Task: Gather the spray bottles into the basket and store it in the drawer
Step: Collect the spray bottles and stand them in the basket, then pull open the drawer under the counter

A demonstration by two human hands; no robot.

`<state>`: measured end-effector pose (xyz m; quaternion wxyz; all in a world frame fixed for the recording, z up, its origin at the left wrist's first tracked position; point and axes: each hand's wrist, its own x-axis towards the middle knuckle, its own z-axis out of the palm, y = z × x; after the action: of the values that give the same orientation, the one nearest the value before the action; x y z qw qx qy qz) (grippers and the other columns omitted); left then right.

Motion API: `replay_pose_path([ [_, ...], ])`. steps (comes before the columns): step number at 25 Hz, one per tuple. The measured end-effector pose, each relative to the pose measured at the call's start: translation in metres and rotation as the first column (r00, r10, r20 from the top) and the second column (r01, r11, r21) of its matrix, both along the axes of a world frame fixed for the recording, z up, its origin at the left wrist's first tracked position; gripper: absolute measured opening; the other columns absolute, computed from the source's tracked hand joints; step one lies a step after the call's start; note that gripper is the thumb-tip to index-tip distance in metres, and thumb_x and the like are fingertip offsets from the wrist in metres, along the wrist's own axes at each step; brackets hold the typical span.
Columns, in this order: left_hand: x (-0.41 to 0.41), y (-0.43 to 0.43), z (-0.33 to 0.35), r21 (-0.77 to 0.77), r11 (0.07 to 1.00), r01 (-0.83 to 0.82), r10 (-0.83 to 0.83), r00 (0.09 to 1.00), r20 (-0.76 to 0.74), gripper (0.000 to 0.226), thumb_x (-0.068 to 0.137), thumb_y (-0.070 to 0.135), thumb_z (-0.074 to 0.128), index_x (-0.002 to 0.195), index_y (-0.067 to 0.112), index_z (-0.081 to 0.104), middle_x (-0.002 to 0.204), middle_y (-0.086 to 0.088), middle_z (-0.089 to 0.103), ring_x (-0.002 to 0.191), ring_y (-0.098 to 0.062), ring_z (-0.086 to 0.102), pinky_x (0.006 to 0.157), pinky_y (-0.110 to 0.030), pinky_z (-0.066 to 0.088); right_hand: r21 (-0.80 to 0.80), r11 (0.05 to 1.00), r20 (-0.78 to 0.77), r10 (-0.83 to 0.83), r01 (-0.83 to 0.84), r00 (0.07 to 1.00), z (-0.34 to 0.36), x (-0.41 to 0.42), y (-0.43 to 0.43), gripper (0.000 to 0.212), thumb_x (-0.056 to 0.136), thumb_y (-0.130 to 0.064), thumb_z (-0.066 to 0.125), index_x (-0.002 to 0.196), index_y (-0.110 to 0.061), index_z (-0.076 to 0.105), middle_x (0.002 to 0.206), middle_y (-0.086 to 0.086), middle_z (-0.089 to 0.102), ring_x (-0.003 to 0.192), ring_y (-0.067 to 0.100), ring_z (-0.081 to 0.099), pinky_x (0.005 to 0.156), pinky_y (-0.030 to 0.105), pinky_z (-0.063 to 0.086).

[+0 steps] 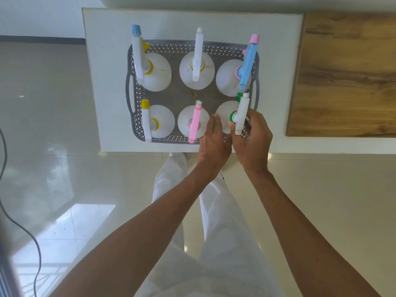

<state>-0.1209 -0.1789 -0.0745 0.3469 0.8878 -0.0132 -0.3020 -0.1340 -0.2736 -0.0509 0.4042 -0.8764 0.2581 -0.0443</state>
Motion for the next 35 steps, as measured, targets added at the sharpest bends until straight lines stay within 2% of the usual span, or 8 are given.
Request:
replay_pose_path([
  [11,-0.014,0.001,0.005,-0.004,1.000,0.013,-0.012,0.999,0.038,0.061,0.101,0.018,0.056,0.152,-0.005,0.030,0.161,-0.021,0.030,0.144,-0.037,0.041,0.116,-0.042,0.038,0.002,1.000,0.029,0.026,-0.026,0.999,-0.011,-0.009,-0.004,0.046,0.083,-0.016,0.084,0.120,0.003,0.062,0.114,0.018,0.070,0.106,0.011,0.057,0.091,-0.008,0.036],
  [15,-0.031,0.029,0.026,-0.172,0.980,0.100,-0.079,0.989,0.126,0.048,0.096,0.005,0.060,0.141,-0.006,0.049,0.149,-0.022,0.049,0.129,-0.031,0.059,0.105,-0.037,0.052,0.060,0.996,0.024,0.059,-0.060,0.998,-0.006,-0.024,-0.008,0.061,0.079,-0.021,0.088,0.129,-0.003,0.058,0.129,0.011,0.065,0.119,0.010,0.056,0.104,0.017,0.047],
  [18,-0.054,0.090,0.031,-0.195,0.971,0.135,-0.090,0.971,0.223,0.031,0.090,-0.003,0.063,0.121,-0.001,0.067,0.121,-0.017,0.069,0.095,-0.026,0.071,0.086,-0.021,0.055,0.084,0.994,0.022,0.063,-0.065,0.998,-0.004,-0.049,-0.014,0.069,0.076,-0.018,0.090,0.133,-0.002,0.056,0.135,0.009,0.060,0.126,0.019,0.057,0.107,0.033,0.053],
  [21,-0.061,0.177,0.018,-0.059,0.991,-0.122,0.134,0.953,0.272,0.024,0.092,-0.003,0.059,0.114,0.004,0.068,0.110,-0.013,0.069,0.073,-0.019,0.067,0.066,-0.028,0.055,0.076,0.997,-0.005,-0.022,0.022,1.000,-0.009,-0.084,-0.014,0.073,0.074,-0.020,0.090,0.135,-0.005,0.053,0.134,0.009,0.057,0.125,0.020,0.056,0.105,0.040,0.054],
  [24,-0.049,0.269,-0.016,0.149,0.892,-0.427,0.369,0.878,0.304,0.036,0.094,0.001,0.052,0.130,0.000,0.056,0.125,-0.021,0.059,0.085,-0.023,0.065,0.073,-0.034,0.054,0.020,0.993,-0.036,-0.114,0.115,0.993,-0.017,-0.118,-0.001,0.067,0.081,-0.024,0.085,0.137,-0.005,0.051,0.134,0.010,0.054,0.123,0.020,0.055,0.103,0.045,0.052],
  [28,-0.027,0.333,-0.071,0.212,0.790,-0.575,0.596,0.802,-0.047,0.057,0.093,-0.003,0.053,0.147,0.005,0.039,0.146,-0.018,0.048,0.105,-0.019,0.055,0.090,-0.029,0.048,-0.045,0.999,-0.123,-0.033,0.028,0.992,-0.043,-0.144,0.049,0.056,0.089,-0.016,0.076,0.136,0.001,0.051,0.132,0.017,0.054,0.125,0.032,0.054,0.106,0.051,0.047],
  [33,-0.010,0.342,-0.097,0.096,0.813,-0.574,0.580,0.785,-0.217,0.052,0.076,-0.003,0.052,0.128,-0.003,0.057,0.103,-0.004,0.055,0.079,-0.016,0.053,0.069,-0.026,0.042,-0.116,0.981,-0.132,0.138,-0.154,0.982,-0.076,-0.141,0.107,0.052,0.091,-0.012,0.071,0.134,0.008,0.051,0.132,0.026,0.054,0.125,0.041,0.052,0.110,0.036,0.040],
  [35,-0.010,0.345,-0.092,0.072,0.816,-0.574,0.573,0.785,-0.234,0.052,0.077,-0.004,0.050,0.127,0.002,0.060,0.106,0.000,0.058,0.084,-0.017,0.054,0.071,-0.028,0.045,-0.135,0.956,-0.192,0.231,-0.259,0.954,-0.083,-0.138,0.119,0.057,0.092,-0.017,0.068,0.139,0.006,0.046,0.140,0.026,0.049,0.133,0.040,0.046,0.114,0.038,0.038],
])
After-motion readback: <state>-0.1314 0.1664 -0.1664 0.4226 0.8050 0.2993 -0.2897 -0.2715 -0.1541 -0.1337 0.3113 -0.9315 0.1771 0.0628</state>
